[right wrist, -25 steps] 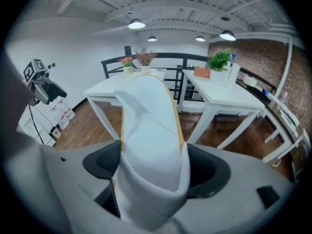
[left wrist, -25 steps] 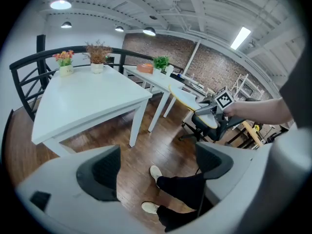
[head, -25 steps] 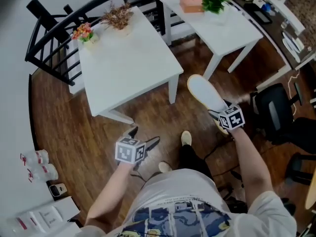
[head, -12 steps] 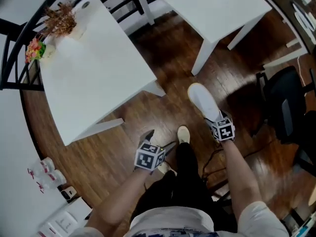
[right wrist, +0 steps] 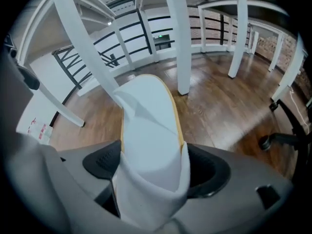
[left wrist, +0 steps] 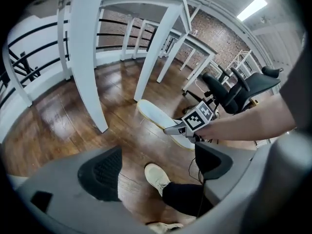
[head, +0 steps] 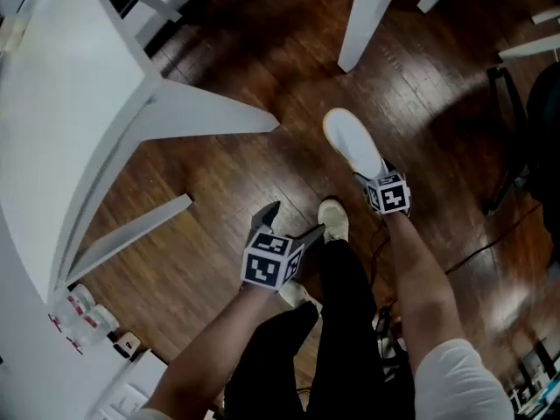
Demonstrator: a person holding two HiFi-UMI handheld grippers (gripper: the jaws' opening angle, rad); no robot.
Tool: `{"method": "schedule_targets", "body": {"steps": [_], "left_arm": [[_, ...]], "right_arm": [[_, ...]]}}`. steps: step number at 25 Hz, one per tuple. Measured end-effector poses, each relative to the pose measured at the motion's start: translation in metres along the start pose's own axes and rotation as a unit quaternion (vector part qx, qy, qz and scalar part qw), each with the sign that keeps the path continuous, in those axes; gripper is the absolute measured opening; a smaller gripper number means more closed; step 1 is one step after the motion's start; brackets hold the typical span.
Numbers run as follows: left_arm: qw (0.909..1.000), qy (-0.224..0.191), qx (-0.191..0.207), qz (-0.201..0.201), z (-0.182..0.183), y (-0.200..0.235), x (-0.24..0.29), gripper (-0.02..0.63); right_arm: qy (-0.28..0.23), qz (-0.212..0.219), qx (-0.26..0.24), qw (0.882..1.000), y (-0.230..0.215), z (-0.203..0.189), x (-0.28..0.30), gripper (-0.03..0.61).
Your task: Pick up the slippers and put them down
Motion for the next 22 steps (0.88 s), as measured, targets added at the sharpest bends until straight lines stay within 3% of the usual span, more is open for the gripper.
{"method": "schedule_targets", "body": {"steps": [7, 11, 13, 15, 22], "left_arm": [[0.9997, 0.009, -0.021, 0.001, -0.066, 0.057, 0.13, 0.468], [0.9997, 0.02, -0.016, -0.001, -0.078, 0.073, 0.165, 0.468], [0.9995, 0.022, -0.024, 0.003, -0.075, 0.076, 0.165, 0.468], [0.9992, 0.02, -0.034, 0.004, -0.067, 0.07, 0.156, 0.468], [0.9995, 0.016, -0.027, 0.008, -0.031, 0.03, 0.069, 0.468]], "right_arm": [[0.02, 0.002, -0.016, 1.0, -0.036, -0.067, 0.152, 0.439], [0.079, 0.018, -0.014, 0.997, -0.043, -0.082, 0.197, 0.448], [0.088, 0.027, -0.01, 0.996, -0.039, -0.078, 0.195, 0.455], [0.087, 0.029, -0.002, 0.996, -0.037, -0.072, 0.179, 0.518], [0.088, 0.035, -0.003, 0.995, -0.017, -0.044, 0.074, 0.518]]}}
Point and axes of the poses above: the fingertips, and each gripper's own axes: x forward along the fingers, y to its left, z out of its top, the point moved 6 cm from there along -x, backward along the fingers, and after that the axes turned 2 degrees about x, right-handed, at the moved point
